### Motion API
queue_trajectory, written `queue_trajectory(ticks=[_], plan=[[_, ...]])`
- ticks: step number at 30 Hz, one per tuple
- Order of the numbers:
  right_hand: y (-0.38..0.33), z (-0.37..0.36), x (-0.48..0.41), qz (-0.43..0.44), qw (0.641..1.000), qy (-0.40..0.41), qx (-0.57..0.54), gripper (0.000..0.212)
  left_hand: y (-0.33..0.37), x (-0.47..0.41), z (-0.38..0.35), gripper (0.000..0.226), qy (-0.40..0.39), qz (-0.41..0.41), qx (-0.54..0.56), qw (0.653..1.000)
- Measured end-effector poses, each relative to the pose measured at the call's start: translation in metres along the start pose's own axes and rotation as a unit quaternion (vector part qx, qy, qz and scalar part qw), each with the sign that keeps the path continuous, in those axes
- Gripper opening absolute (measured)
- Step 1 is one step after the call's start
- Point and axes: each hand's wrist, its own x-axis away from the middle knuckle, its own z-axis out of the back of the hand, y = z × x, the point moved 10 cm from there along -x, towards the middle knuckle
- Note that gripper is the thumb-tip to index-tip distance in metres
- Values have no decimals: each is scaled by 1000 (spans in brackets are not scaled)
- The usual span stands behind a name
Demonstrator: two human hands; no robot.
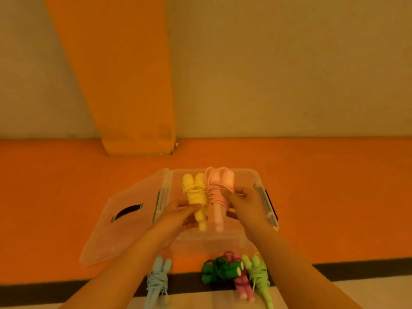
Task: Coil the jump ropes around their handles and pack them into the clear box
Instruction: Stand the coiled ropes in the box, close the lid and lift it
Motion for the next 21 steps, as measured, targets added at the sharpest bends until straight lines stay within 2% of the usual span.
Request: queue_trajectory(ticks=[3, 6, 9, 11, 15, 18, 21], plan=[[40, 4, -46, -40, 998, 25, -40, 32, -11, -52, 14, 28, 44, 10, -12, 999], [81, 8, -86, -74, 997, 19, -19, 25, -34, -95, 28, 12, 60, 15, -48, 997], [121, 11, -115, -125, 992, -5, 10, 18, -64, -128, 36, 27, 57, 57, -82, 993], [150, 8, -127, -163, 986, -19, 18, 18, -83, -145, 42, 27, 67, 86, -101, 989], [188, -12, -152, -198, 976, -46, 73, 14, -109, -173, 47, 25, 102, 147, -69, 981], [206, -18, -168, -212, 964, -50, 155, 18, -126, -186, 57, 38, 122, 190, -54, 973], [220, -18, -176, -236, 950, -53, 198, 27, -138, -199, 73, 49, 161, 222, -93, 957]])
